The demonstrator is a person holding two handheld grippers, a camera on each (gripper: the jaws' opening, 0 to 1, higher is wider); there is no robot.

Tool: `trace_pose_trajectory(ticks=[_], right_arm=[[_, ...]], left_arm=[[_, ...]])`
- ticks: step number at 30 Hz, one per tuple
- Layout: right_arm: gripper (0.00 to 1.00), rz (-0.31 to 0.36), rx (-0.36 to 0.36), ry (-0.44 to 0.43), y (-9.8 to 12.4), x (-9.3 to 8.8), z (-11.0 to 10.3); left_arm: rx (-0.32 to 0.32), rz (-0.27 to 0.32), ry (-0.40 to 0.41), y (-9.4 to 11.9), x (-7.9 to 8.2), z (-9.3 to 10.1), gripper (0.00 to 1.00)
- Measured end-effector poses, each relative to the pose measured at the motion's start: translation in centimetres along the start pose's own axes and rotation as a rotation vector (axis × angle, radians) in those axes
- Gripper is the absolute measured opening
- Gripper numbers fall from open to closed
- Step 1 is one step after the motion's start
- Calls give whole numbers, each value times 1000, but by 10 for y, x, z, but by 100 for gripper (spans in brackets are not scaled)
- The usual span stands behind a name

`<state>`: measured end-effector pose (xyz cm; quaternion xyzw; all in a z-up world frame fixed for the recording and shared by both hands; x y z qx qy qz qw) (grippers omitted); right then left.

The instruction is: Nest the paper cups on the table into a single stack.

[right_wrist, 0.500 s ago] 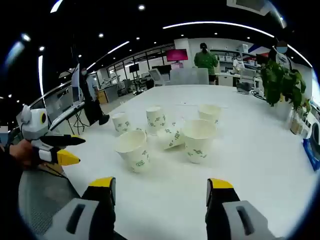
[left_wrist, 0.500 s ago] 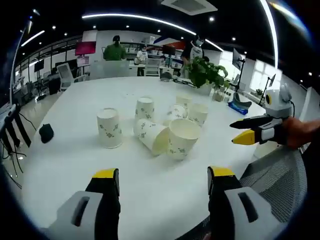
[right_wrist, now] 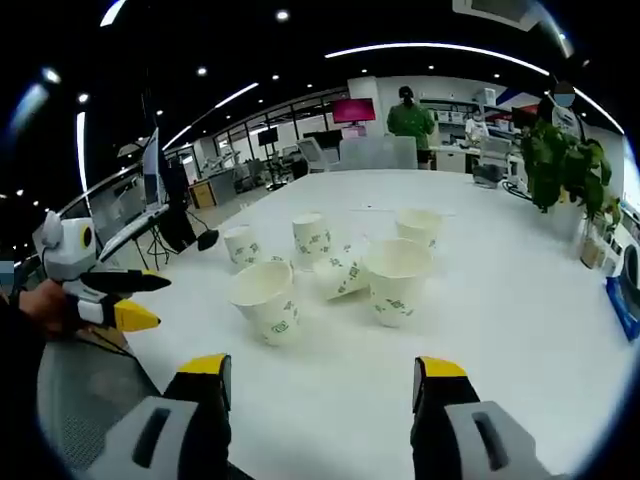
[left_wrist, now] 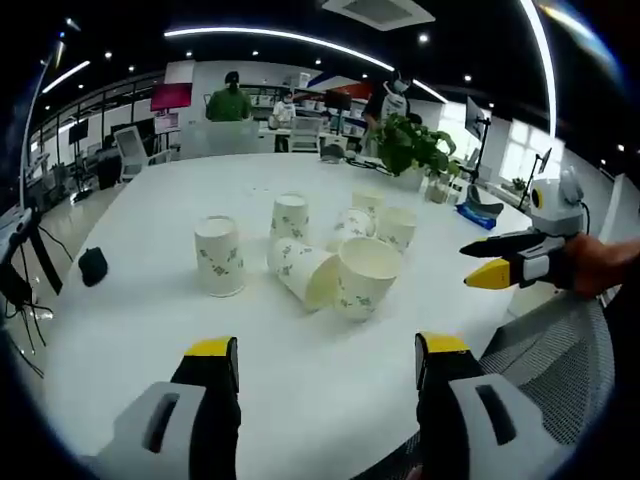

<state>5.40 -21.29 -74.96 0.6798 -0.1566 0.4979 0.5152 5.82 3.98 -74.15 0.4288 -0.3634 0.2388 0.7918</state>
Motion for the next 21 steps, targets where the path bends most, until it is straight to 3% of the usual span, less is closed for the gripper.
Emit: trace_pose_trajectory(ticks=[21], right_arm=[[74,2,4,2,0,1,-1]], left_arm=[[6,-6,-17,0,-1,1,72]])
Point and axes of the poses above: the point that each gripper's makers call its tool centre point, and the gripper's own axes: y roughly backward along the fingers, z roughly to its right, x roughly out of its top, the point moved 5 cm from there along y, roughly backward along the fingers, and after that the axes turned 14 degrees about y, right-handed, at the moved point
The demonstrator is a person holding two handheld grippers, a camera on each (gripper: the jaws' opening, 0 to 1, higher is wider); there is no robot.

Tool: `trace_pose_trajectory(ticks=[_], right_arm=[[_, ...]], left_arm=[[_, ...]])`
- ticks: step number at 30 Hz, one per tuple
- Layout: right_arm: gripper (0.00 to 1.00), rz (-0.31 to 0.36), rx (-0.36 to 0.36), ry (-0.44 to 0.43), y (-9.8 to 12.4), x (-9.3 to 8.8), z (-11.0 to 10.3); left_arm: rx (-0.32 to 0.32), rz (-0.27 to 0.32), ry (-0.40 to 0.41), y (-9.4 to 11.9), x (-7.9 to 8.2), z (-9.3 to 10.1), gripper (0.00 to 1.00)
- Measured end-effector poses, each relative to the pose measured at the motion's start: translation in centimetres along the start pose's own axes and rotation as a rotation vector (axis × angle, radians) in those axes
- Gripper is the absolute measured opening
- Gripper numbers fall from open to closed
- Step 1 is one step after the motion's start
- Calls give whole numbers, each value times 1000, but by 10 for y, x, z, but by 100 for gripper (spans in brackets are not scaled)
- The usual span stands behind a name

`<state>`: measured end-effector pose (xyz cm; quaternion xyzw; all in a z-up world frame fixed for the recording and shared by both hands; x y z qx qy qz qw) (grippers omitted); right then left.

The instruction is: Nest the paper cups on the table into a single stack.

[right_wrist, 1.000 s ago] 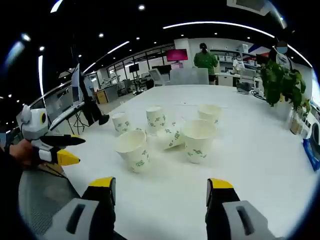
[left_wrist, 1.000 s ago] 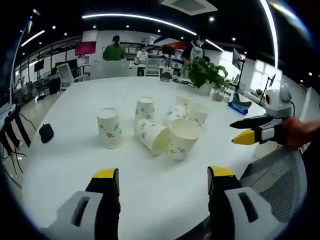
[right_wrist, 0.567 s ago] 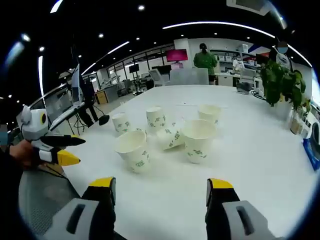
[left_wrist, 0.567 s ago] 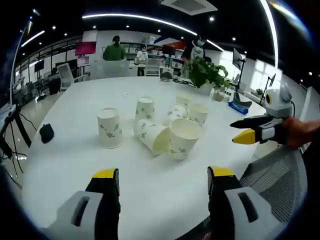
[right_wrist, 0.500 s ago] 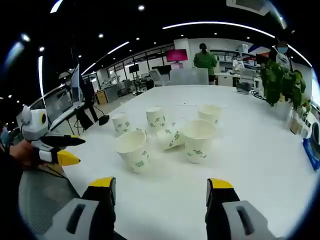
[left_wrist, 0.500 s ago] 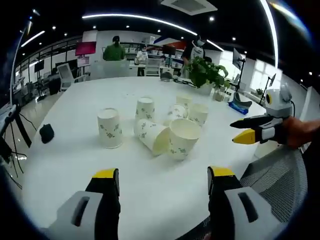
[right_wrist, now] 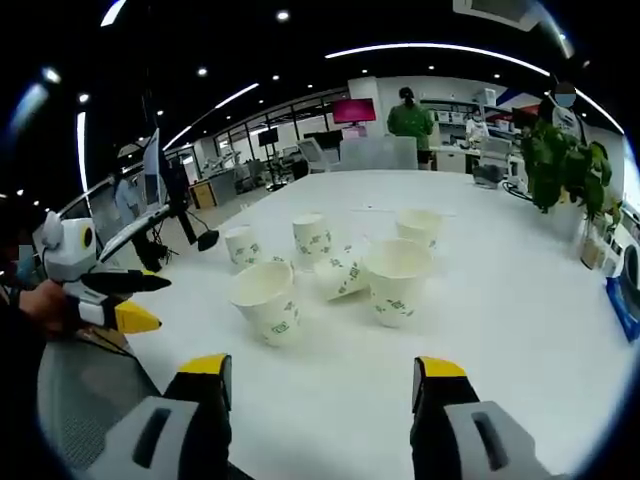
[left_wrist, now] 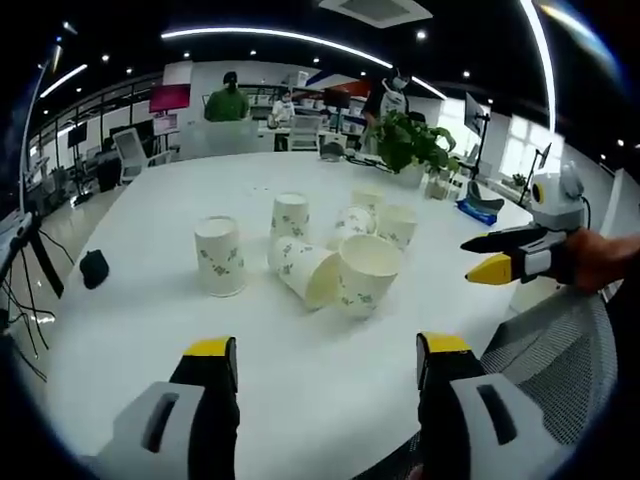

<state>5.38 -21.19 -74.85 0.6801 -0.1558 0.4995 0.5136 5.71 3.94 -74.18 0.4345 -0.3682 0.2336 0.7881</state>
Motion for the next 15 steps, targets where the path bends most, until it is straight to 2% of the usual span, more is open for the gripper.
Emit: trace_pose_trajectory(ticks=[15], right_arm=[[73,-5,2,5,2,1,-2]], left_arm=[[-2,-5,3,-1,-1,-1,72]])
Point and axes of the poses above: the point that each gripper's makers call its tool centre point, and the gripper's own axes: y roughly backward along the fingers, z roughly to its right, x roughly out of its top, the point moved 5 cm from there along y, roughly backward along the fingers, and after that the axes turned 14 degrees about y, right-handed, at the moved point
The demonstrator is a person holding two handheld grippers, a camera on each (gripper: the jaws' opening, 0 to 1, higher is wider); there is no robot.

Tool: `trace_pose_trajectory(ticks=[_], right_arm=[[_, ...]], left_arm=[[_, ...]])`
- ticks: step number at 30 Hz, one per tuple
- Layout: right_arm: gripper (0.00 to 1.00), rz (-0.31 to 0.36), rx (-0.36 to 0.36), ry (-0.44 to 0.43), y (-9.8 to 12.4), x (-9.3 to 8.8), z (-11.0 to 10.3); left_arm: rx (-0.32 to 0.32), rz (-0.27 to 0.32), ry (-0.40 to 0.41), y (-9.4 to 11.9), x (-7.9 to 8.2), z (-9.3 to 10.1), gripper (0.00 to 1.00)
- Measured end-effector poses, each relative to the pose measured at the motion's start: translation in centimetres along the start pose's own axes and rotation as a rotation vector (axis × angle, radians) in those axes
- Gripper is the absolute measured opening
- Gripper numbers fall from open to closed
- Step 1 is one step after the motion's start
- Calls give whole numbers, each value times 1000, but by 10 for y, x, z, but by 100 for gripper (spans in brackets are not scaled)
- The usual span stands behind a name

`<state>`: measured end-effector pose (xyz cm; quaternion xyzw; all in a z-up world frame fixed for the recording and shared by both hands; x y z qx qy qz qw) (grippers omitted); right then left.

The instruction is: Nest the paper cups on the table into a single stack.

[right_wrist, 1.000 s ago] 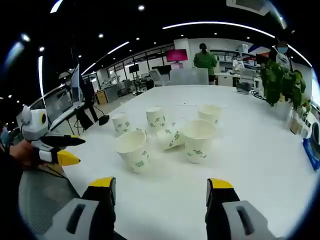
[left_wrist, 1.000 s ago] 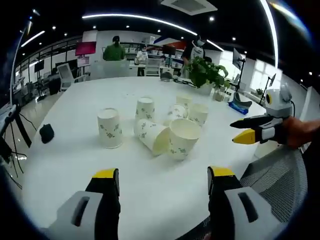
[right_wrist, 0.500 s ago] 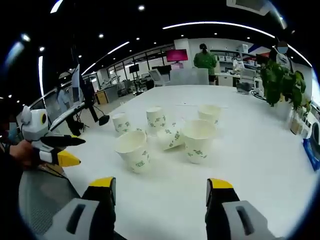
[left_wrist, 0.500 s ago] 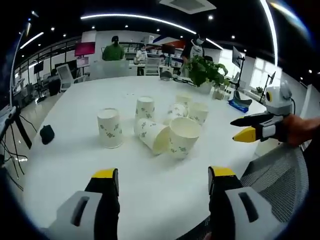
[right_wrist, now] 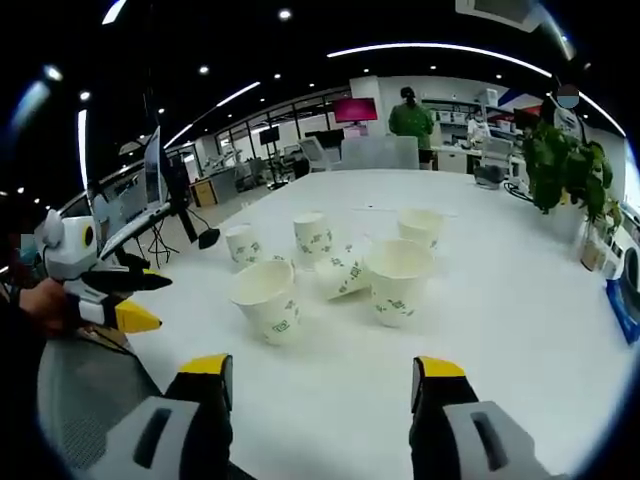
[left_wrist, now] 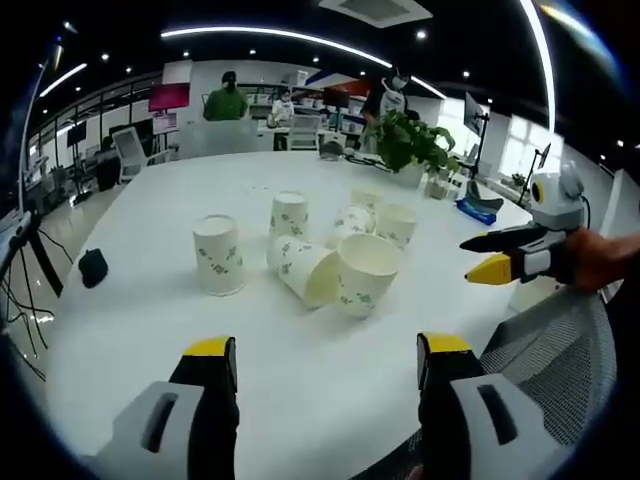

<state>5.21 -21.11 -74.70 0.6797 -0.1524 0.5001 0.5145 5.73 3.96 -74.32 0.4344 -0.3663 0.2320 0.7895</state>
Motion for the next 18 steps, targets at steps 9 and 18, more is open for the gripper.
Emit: trace_pose_trajectory(ticks=[9,18], right_arm=[[71,-1,-2,-3,-1,0,2],[66,-6,3,49,1,19,8]], left_arm=[[-4,-2,4,0,0,0,72],[-6,0,8,0,1,1,72]])
Point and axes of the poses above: the point that each gripper's makers call its tool centre point, and the gripper's own axes: y roughly backward along the fingers, z roughly to its right, x roughly out of its top, the point moved 5 cm from there along y, roughly backward along the fingers, and after that the axes turned 14 degrees about y, right-handed, at the moved point
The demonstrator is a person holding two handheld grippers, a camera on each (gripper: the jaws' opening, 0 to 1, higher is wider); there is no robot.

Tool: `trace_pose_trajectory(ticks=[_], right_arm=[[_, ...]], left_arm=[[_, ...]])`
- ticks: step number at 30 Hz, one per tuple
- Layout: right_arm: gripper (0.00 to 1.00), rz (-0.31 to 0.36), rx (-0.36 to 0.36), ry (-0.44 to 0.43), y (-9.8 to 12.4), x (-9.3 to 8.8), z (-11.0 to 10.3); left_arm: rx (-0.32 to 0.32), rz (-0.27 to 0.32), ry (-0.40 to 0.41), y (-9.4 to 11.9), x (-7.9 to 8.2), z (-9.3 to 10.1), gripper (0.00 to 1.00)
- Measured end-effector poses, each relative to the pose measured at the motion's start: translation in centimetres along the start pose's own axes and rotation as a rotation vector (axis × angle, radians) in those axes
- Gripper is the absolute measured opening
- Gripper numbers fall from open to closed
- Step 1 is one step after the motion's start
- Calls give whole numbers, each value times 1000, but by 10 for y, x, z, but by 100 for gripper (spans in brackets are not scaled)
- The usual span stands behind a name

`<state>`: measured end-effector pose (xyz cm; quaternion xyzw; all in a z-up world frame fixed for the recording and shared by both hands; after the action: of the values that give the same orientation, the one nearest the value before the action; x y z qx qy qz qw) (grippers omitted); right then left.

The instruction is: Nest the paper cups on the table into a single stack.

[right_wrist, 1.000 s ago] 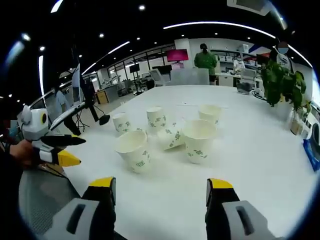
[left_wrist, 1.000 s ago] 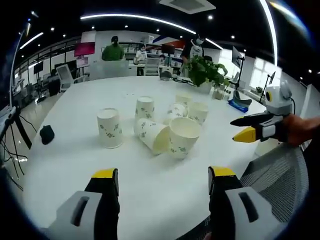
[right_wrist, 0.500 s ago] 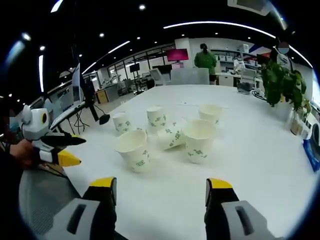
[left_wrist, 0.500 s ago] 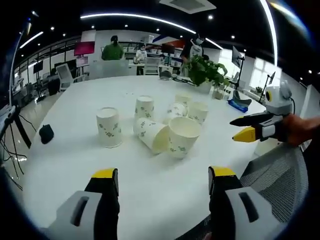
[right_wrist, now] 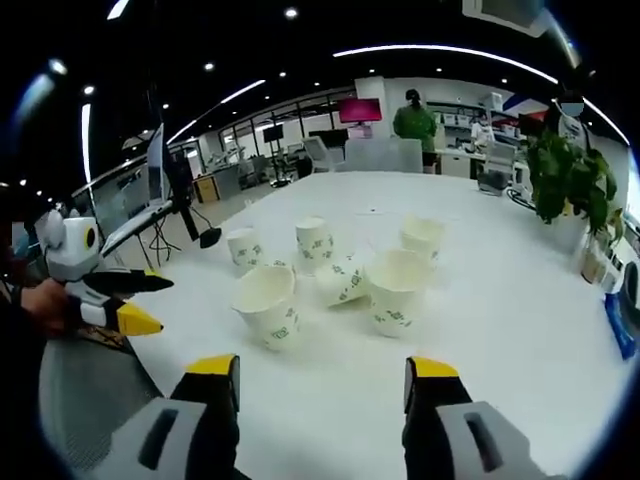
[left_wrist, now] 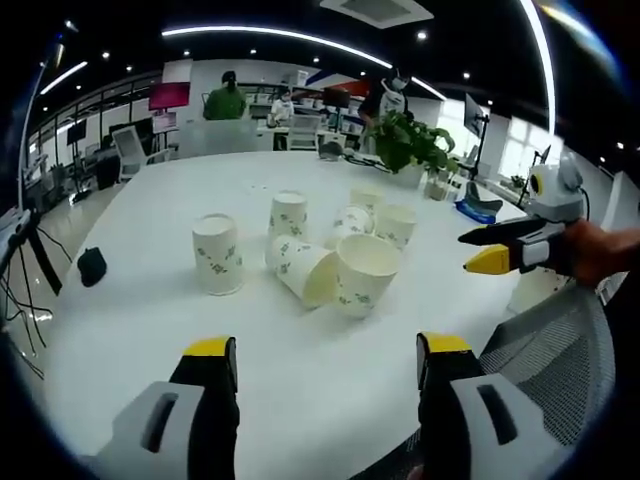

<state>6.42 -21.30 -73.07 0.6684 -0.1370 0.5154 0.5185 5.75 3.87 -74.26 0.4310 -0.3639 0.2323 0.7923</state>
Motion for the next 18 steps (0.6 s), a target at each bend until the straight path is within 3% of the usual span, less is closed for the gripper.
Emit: trace_pose_trajectory(ticks=[7,11,15,18], right_arm=[[61,6,12,102,-16,26,26],[59,-54,57,226,-31,28,33],[58,-98,77,289,-46,32,44],[51,-155,95,378,-55,35,52]], left_arm=[[-7,-1,-1,1,0,2,72],[-11,0,3,1,0,3,71],[-10,5,12,4,2,5,71],[-8,7,14,3,2,4,71]])
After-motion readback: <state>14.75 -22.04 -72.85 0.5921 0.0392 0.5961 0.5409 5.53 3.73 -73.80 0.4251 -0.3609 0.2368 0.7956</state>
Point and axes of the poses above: the point that each gripper's makers call its tool centre point, and the gripper's own axes: y roughly backward along the fingers, z roughly to its right, x roughly out of its top, the point moved 5 cm from there along y, roughly backward along the fingers, and after that the axes turned 14 degrees about y, right-handed, at the moved point
